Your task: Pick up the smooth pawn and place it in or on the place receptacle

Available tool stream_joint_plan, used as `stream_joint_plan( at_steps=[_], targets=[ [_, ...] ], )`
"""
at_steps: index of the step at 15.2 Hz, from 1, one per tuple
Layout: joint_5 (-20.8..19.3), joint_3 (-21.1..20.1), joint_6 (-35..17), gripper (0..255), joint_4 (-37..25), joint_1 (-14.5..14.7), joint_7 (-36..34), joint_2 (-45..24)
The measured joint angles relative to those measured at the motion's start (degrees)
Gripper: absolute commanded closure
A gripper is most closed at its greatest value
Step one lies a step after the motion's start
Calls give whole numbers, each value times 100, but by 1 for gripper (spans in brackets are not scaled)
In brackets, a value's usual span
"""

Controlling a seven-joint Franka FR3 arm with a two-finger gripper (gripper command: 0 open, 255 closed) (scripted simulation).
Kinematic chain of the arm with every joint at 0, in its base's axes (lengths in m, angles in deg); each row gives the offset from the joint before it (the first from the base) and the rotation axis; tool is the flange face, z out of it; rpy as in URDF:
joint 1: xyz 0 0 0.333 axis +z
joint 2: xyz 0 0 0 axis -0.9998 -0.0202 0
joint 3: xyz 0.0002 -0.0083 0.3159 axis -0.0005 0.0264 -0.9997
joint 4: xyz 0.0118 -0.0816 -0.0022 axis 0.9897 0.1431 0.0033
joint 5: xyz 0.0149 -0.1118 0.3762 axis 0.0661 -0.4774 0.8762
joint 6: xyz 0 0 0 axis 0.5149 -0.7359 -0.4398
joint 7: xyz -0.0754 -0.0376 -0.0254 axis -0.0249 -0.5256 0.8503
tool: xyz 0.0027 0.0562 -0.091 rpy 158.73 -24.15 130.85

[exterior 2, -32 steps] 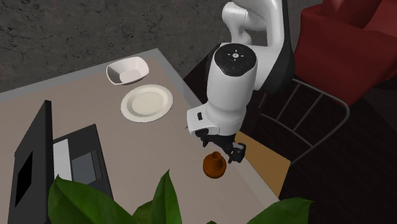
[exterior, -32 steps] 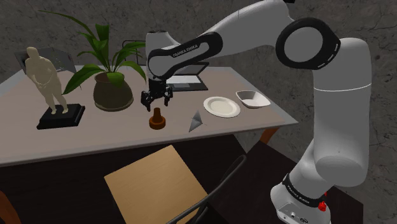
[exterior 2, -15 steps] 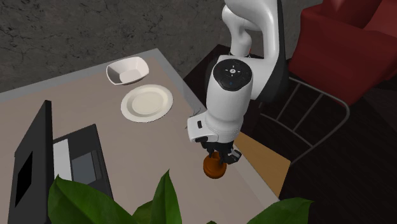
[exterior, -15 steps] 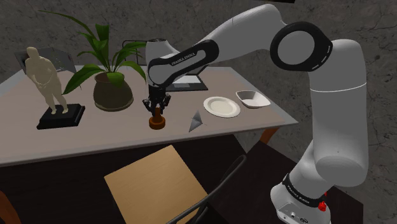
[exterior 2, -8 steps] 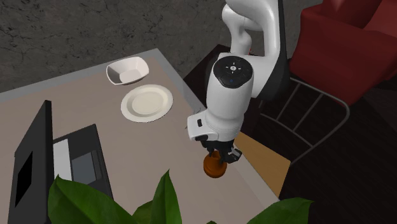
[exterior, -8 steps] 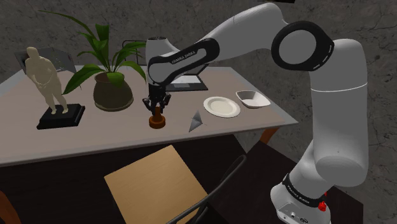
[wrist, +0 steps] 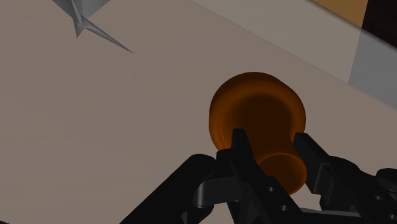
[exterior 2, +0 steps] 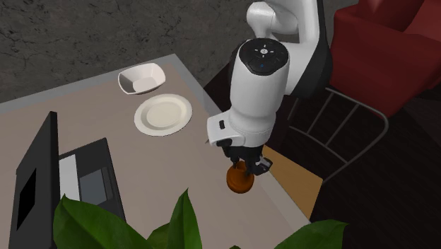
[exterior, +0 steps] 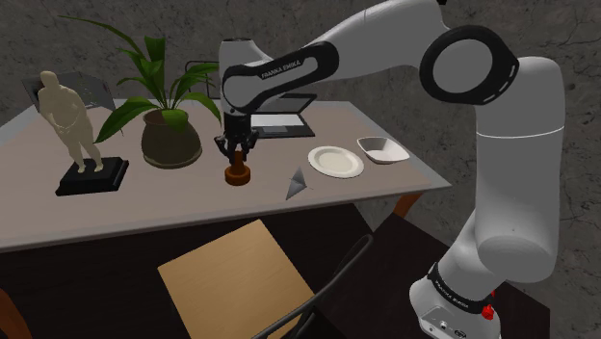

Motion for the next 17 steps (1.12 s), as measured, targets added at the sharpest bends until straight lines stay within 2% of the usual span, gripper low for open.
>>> stream_joint_plan(
  at_steps=[8,14,17],
  targets=[
    [65,-14,445,255,-211,-59,91,239],
    [258,114,208,255,704,-561,728,933],
    [338,224,158,255,954,-821,1118,1139]
  ],
)
